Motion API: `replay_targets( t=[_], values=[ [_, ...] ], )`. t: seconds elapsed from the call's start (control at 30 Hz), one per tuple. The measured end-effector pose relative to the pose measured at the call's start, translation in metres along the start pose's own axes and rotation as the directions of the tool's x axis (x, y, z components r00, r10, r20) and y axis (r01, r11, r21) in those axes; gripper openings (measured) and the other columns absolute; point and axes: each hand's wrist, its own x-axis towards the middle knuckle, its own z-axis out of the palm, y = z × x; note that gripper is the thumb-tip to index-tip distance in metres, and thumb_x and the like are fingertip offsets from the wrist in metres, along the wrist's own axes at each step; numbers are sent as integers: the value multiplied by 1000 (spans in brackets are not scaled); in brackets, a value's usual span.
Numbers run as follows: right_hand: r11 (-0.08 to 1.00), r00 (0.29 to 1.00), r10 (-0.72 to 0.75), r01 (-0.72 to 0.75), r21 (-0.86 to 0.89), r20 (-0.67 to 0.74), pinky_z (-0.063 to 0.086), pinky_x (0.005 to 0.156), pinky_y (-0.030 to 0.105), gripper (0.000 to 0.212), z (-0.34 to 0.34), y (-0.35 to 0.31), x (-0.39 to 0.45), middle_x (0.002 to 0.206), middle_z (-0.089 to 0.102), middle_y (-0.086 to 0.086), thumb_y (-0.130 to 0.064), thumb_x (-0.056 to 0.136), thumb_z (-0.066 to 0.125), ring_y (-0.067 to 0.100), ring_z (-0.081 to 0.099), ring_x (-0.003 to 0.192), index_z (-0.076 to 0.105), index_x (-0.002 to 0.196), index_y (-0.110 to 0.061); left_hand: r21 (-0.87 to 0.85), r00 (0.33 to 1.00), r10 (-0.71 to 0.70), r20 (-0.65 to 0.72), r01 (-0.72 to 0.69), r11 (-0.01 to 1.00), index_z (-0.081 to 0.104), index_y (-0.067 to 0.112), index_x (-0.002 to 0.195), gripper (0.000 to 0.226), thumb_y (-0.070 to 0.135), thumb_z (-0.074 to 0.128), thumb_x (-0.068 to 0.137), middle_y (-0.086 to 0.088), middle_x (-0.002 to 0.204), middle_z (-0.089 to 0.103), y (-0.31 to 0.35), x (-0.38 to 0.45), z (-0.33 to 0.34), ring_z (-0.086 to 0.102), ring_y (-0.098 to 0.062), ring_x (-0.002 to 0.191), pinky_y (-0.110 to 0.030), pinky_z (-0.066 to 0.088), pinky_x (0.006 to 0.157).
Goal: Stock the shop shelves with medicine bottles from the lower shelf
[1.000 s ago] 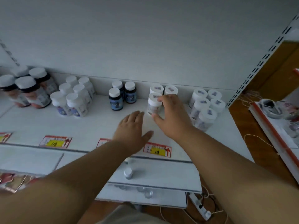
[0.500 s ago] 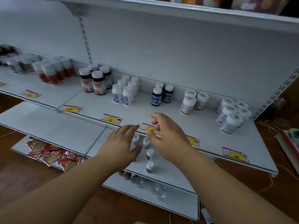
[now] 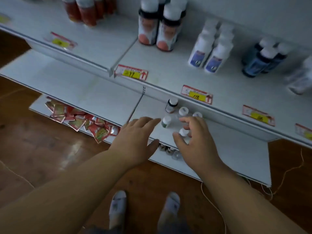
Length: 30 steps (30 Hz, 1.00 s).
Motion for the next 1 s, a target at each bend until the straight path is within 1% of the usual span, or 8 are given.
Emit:
replay_targets(
  t=[0.1,0.2,0.43,0.53,0.63,0.77,0.9,1.0],
  values=[
    [998,999,32,-30,-53,42,41,91,22,43,57,43,29,120,42,-12,-26,89,70,9,51,115,53,128,-22,-65,998,-36,41,39,997,22,32,154,71,47,55,93,5,152,38,-32,33,55,38,-21,137,-39,34,113],
    [987,993,60,-43,-158,105,36,88,18,46,121,99,63,132,45,-1,-29,90,69,14,50,119,50,131,-22,-148,995,-90,34,94,985,22,33,154,75,47,61,91,1,153,38,-59,69,117,42,-23,135,-42,36,113],
    [935,981,186,-159,-316,56,45,105,43,76,233,220,135,156,22,9,-36,92,65,29,39,137,16,150,-33,-243,986,-169,-6,162,956,25,30,153,75,47,63,90,1,154,36,-103,128,239,41,-23,135,-42,41,109],
    [967,987,152,-136,-216,57,44,105,42,76,262,240,149,155,23,9,-32,93,64,29,43,133,15,151,-34,-344,969,-247,-15,226,911,24,31,153,70,48,58,93,1,155,34,-113,139,267,40,-22,137,-44,41,110],
    [993,995,88,-91,-80,-42,46,97,33,69,280,246,155,144,35,12,-26,92,68,26,50,122,27,147,-27,-416,960,-281,-13,250,874,25,33,152,64,47,53,96,4,156,32,-118,141,282,38,-20,139,-43,40,110],
    [996,987,85,-82,27,-135,48,90,36,59,281,250,168,129,43,9,-25,87,73,20,50,109,39,136,-22,-483,958,-288,-1,252,838,26,34,152,67,57,50,93,5,156,32,-125,139,285,36,-17,140,-44,40,110],
    [981,986,141,-127,150,-86,50,93,42,52,268,244,162,125,48,-1,-22,88,71,18,54,108,40,130,-27,-534,955,-293,39,268,802,27,35,151,75,70,42,86,6,156,32,-117,124,272,37,-15,139,-43,42,108],
    [913,981,194,-191,361,28,56,87,35,48,257,217,137,124,55,-1,-18,89,69,18,61,105,41,124,-33,-552,938,-340,61,316,772,28,34,152,83,75,32,79,4,155,33,-110,107,252,42,-15,133,-42,43,104]
  ],
)
